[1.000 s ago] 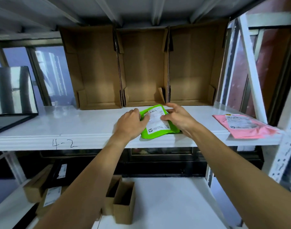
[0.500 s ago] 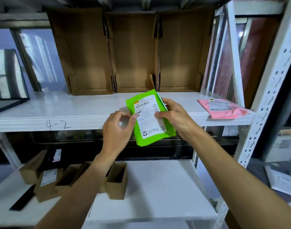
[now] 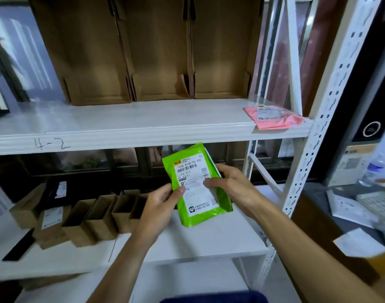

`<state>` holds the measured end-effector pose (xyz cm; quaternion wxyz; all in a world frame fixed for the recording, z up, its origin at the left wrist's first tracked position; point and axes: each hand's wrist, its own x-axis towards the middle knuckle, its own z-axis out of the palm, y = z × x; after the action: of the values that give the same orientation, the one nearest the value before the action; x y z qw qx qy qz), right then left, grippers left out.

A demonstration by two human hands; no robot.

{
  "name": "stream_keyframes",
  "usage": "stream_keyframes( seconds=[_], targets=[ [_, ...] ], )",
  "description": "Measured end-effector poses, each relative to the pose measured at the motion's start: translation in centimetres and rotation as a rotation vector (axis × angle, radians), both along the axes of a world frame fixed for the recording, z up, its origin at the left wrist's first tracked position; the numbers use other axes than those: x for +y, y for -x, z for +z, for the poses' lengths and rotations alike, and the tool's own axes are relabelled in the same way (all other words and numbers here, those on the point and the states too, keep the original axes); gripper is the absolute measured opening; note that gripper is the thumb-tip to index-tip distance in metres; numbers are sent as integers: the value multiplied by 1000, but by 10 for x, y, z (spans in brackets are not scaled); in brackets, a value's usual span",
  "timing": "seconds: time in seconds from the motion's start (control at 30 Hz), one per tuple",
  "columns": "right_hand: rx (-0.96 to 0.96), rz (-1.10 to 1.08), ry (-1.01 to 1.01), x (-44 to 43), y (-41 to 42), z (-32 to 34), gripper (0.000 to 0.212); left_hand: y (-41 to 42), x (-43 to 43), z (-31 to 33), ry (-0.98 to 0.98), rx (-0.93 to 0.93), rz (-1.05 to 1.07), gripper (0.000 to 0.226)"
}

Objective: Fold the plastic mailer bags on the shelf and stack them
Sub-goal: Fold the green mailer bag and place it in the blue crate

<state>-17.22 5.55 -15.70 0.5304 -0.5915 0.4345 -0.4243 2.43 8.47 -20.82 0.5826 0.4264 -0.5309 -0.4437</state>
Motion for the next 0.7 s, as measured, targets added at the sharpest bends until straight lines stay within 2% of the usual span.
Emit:
stream_keyframes(
  seconds=[0.23,0.37,0.7],
  targets=[
    [97,-44,-58,8,14,-48,24,9,4,-44,-112,-31,12,14],
    [96,-47,-120,16,26,-86,19,19,10,-71,-171,1,7,14],
    [115,-87,-332,45,48,-174,16,35,28,-141,-402,-98,-37,16]
  ],
)
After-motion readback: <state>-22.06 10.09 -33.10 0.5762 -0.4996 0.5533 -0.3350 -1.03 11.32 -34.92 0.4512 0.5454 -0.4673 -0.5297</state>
